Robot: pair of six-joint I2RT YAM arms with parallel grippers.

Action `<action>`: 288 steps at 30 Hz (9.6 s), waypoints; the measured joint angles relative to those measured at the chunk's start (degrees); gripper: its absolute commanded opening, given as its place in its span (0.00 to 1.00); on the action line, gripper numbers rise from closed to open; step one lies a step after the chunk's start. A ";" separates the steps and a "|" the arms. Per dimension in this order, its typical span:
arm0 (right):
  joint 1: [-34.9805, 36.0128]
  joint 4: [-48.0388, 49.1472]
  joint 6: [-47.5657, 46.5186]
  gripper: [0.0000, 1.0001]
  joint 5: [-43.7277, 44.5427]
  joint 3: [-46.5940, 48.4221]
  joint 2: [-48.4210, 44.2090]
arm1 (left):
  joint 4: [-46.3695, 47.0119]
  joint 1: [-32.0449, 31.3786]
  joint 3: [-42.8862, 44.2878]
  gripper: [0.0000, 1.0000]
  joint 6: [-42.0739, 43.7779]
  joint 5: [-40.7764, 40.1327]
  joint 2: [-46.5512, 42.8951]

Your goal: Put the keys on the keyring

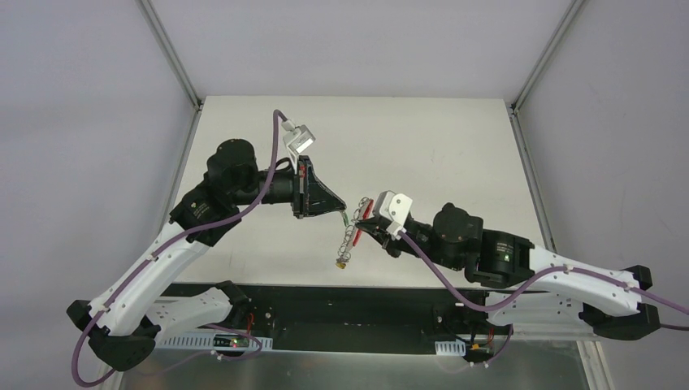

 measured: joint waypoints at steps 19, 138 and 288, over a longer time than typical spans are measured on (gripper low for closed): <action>-0.07 13.64 -3.74 0.00 -0.39 -3.43 -1.97 | 4.59 0.00 -1.60 0.00 -2.69 3.21 -2.56; -0.11 35.93 -10.08 0.00 14.14 -7.69 4.74 | 2.93 0.96 0.72 0.03 -3.52 2.97 -0.52; -34.91 5.31 32.54 0.49 -41.09 -22.14 -11.61 | -9.99 12.37 8.02 0.37 59.58 -10.95 53.79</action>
